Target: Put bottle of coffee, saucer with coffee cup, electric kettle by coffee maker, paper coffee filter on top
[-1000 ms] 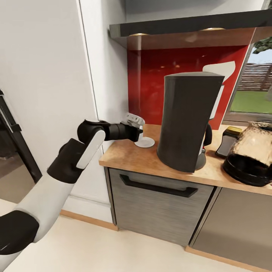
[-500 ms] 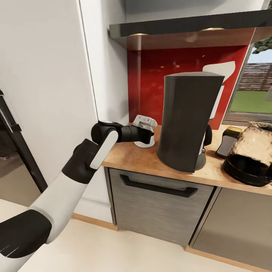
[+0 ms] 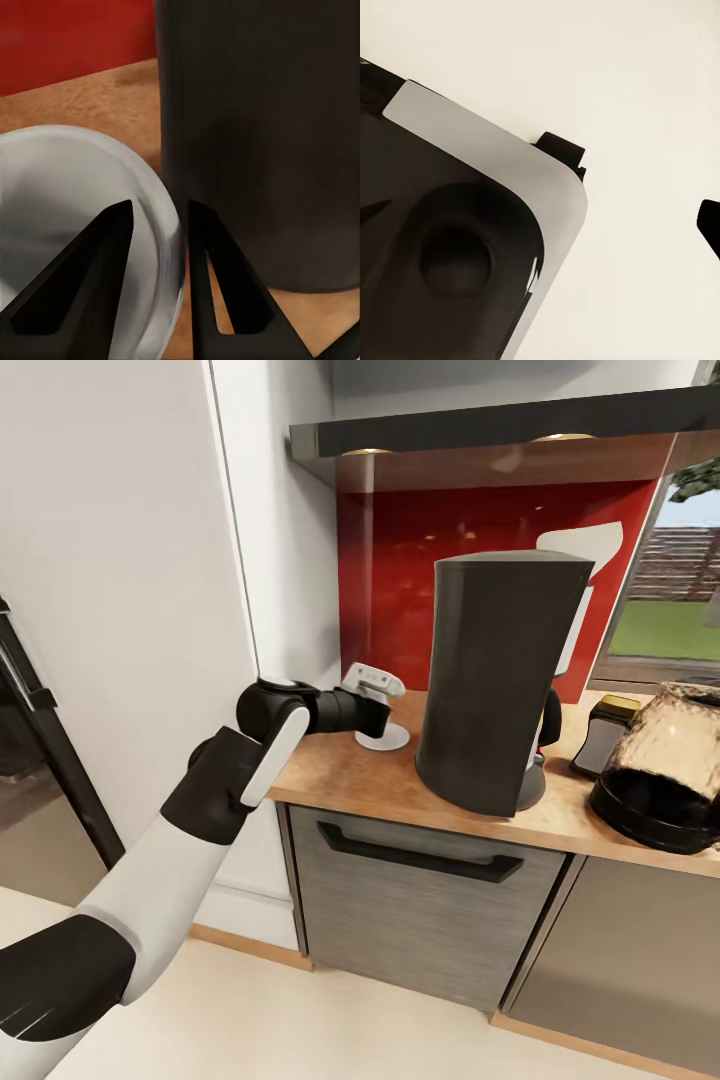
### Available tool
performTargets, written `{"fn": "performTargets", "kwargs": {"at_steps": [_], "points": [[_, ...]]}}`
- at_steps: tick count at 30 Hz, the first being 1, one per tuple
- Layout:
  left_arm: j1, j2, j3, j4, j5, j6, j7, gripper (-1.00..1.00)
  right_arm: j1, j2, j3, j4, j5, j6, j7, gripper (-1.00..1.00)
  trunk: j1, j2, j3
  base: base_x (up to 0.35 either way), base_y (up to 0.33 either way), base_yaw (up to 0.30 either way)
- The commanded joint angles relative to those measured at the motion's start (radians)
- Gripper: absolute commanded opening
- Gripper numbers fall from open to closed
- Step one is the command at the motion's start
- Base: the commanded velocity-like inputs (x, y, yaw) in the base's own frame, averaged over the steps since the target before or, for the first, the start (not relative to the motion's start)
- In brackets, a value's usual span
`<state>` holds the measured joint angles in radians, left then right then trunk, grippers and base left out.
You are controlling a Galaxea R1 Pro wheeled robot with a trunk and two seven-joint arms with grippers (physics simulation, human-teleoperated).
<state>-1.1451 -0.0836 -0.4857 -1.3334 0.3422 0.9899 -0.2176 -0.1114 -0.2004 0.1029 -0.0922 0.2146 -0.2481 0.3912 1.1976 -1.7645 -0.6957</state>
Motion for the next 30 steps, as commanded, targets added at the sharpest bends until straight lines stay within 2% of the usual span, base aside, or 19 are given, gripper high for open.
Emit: {"fn": "performTargets", "kwargs": {"at_steps": [1,15,23,30], "points": [[-0.001,0.0,0.002,-0.002,-0.014,0.005,-0.009,-1.0,-0.001,-0.001,0.008,0.0,0.002,-0.005,-0.001,1.0,0.0,0.0,-0.001,0.0,0.0,0.0],[-0.001,0.012,0.005,-0.008,-0.018,0.007,-0.009,-1.0,-0.001,-0.001,0.008,0.0,0.002,-0.005,0.0,1.0,0.0,0.0,-0.001,0.058,0.037,-0.002],[-0.001,0.021,0.006,-0.01,-0.019,0.007,-0.01,-1.0,-0.001,-0.001,0.008,0.0,0.002,-0.005,0.0,1.0,0.0,0.0,0.0,0.011,0.007,-0.153],[-0.001,0.022,0.006,-0.011,-0.019,0.007,-0.009,-1.0,-0.001,-0.001,0.008,0.0,0.002,-0.005,-0.001,1.0,0.0,0.0,0.001,0.097,0.088,-0.046]]}}
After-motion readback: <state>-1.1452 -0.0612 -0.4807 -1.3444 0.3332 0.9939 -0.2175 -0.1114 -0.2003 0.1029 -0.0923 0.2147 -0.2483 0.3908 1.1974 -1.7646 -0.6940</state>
